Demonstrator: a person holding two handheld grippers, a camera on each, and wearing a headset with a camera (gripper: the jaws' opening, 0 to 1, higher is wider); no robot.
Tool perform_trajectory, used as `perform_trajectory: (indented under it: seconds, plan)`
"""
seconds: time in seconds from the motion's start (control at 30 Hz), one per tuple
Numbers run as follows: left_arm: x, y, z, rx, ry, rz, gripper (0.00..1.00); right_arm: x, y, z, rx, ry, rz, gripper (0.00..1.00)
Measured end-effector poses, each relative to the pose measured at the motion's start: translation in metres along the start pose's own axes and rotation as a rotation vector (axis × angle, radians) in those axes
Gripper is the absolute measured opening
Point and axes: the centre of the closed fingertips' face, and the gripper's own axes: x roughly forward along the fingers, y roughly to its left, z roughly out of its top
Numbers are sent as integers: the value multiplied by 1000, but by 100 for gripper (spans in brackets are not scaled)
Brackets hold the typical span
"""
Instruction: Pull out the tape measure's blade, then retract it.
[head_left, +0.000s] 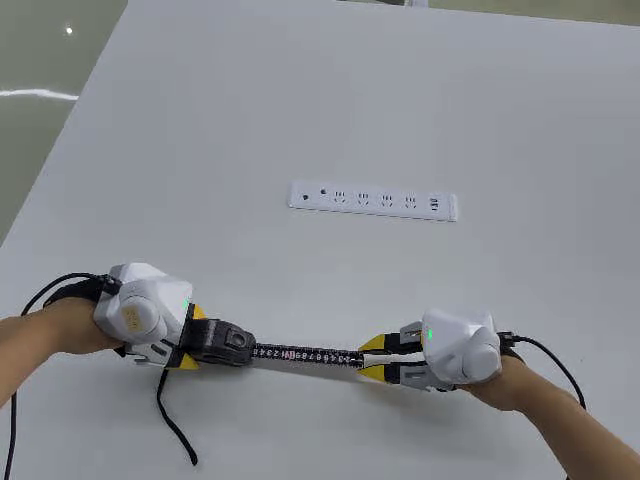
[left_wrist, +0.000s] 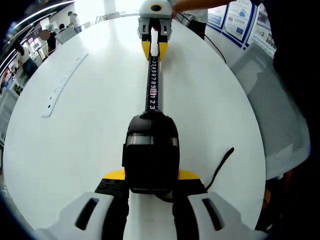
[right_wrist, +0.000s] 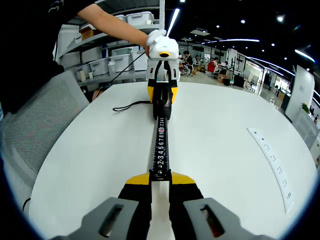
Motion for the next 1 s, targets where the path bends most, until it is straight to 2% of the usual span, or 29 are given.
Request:
perform_trajectory:
  seconds: [1.0]
  plan:
    - [0,0,-1,-5,7,-1,29,-8,0,-4,9,-9,-2,10]
